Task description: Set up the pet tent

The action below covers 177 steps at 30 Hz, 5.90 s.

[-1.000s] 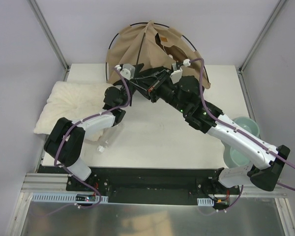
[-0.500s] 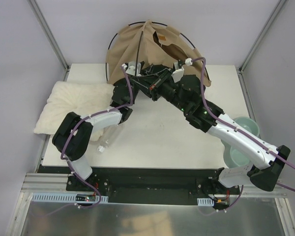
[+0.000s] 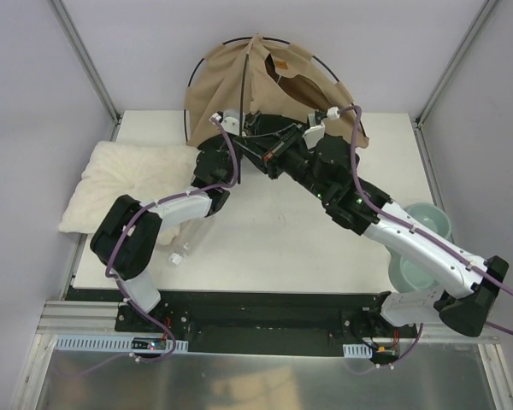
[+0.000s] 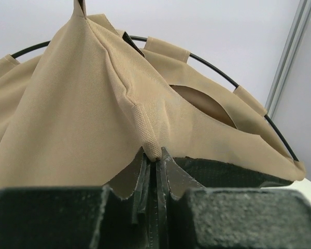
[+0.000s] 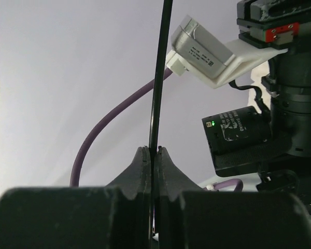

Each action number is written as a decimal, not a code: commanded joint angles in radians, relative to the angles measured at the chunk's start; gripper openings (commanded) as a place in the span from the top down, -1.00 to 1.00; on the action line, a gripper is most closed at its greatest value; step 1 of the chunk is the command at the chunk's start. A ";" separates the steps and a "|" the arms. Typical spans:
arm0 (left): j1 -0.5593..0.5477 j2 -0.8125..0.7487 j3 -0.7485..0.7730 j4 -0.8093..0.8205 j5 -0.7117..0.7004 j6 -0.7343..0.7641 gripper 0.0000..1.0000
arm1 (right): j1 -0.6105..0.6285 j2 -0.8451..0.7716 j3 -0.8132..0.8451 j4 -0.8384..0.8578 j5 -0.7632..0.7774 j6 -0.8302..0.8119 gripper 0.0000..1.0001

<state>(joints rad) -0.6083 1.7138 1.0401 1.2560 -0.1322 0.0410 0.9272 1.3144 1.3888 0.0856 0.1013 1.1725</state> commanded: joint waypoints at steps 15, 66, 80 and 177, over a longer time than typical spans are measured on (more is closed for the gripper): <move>-0.005 -0.212 -0.176 -0.030 0.181 -0.081 1.00 | -0.002 -0.118 -0.247 0.130 0.282 -0.252 1.00; -0.004 -0.672 -0.022 -1.366 0.213 -0.740 1.00 | 0.019 0.249 -0.183 0.678 0.525 -0.619 1.00; 0.038 -0.651 -0.003 -1.443 0.072 -0.928 1.00 | 0.035 0.209 -0.301 0.573 0.356 -0.680 0.99; 0.124 -0.901 -0.380 -1.261 0.175 -0.580 1.00 | 0.038 0.295 -0.136 0.552 0.259 -0.639 1.00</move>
<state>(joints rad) -0.4778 0.8368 0.7231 -0.0605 -0.0750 -0.6479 1.0203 1.6394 1.1893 0.5018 0.2535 0.4782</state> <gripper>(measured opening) 0.060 0.034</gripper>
